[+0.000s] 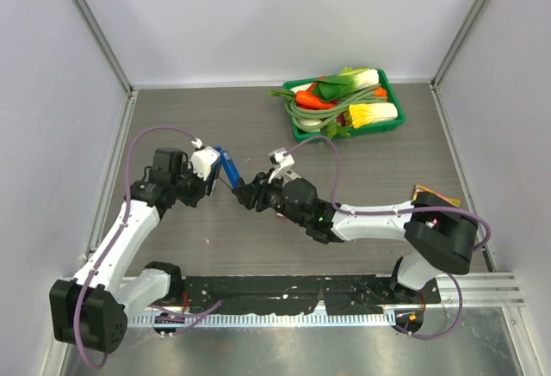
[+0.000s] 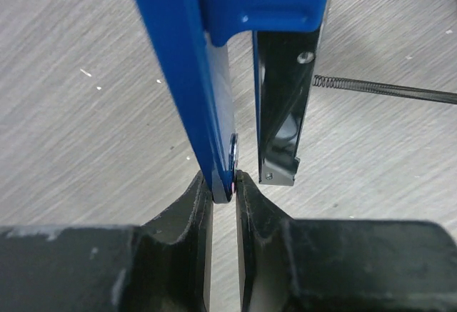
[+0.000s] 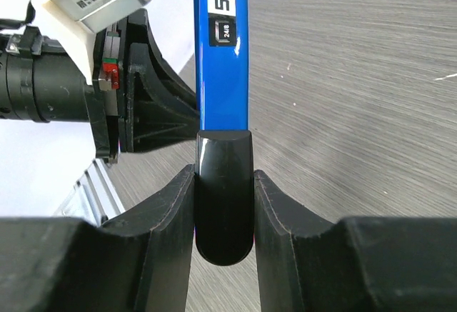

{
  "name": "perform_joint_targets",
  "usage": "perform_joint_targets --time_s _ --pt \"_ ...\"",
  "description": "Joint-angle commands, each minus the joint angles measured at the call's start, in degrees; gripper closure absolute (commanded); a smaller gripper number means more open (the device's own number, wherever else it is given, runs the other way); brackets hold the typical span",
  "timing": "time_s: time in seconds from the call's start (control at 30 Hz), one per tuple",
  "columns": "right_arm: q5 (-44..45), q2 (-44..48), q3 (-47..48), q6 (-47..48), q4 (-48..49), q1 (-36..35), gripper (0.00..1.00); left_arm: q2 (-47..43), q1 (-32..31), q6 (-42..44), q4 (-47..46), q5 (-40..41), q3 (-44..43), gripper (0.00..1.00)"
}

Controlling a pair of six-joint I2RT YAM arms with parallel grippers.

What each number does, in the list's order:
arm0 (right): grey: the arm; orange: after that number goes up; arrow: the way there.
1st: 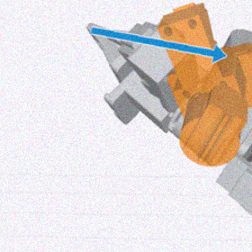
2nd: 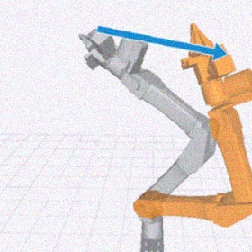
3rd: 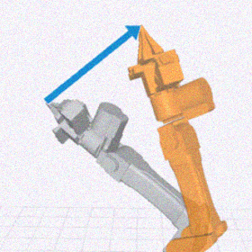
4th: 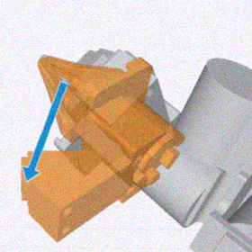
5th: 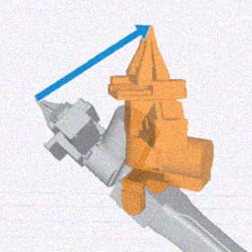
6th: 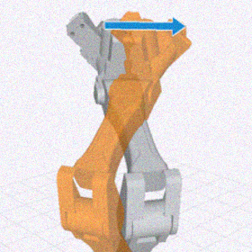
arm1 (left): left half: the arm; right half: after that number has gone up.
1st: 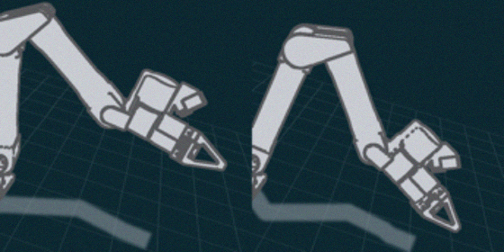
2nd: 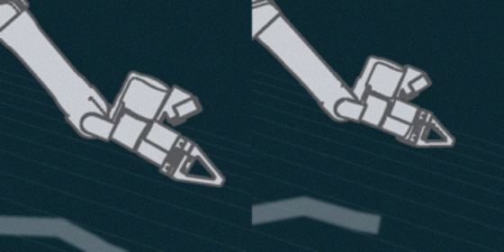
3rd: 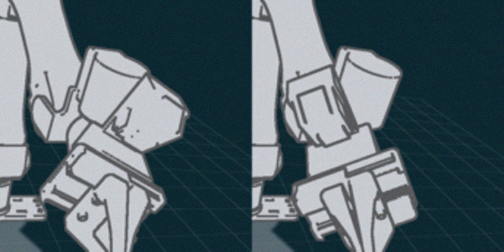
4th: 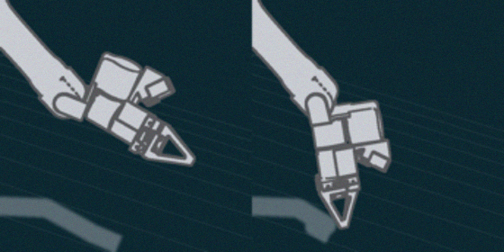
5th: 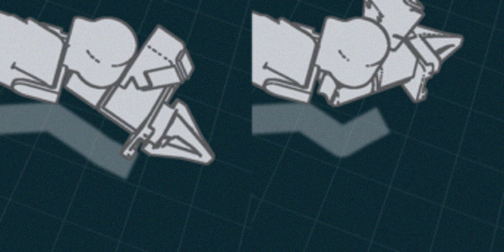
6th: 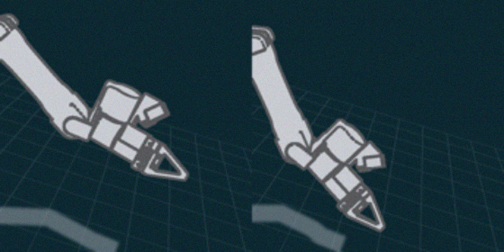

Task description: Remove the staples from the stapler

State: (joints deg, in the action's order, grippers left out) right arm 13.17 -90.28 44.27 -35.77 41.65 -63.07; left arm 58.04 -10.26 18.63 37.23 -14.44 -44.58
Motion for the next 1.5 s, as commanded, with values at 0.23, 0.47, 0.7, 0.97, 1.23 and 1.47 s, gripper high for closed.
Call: perform_joint_targets --time_s 0.23,0.47,0.7,0.97,1.23,1.47 --pt "-3.8 10.8 -3.4 14.1 -8.8 3.4 0.99 -1.0 -8.4 14.9 -15.6 23.7 6.3 1.0" --pt "-5.7 15.3 -8.1 13.8 -11.9 5.3 0.99 -1.4 -10.3 19.0 -20.3 26.7 10.2 1.0" --pt "-6.3 17.5 -9.4 17.4 -19.5 5.6 0.99 -2.4 -11.9 21.9 -24.2 31.0 12.8 1.0" --pt "-6.1 16.8 -10.2 16.3 -17.1 5.6 0.99 -1.8 -13.4 21.3 -22.0 31.8 11.7 1.0" --pt "-6.3 15.3 -6.8 16.9 -16.5 5.6 0.99 -0.5 -15.0 15.8 -11.3 29.2 5.6 1.0" --pt "-3.6 9.0 5.0 16.6 -15.9 5.9 0.99 2.8 -15.1 3.3 5.6 11.4 -7.0 0.65"
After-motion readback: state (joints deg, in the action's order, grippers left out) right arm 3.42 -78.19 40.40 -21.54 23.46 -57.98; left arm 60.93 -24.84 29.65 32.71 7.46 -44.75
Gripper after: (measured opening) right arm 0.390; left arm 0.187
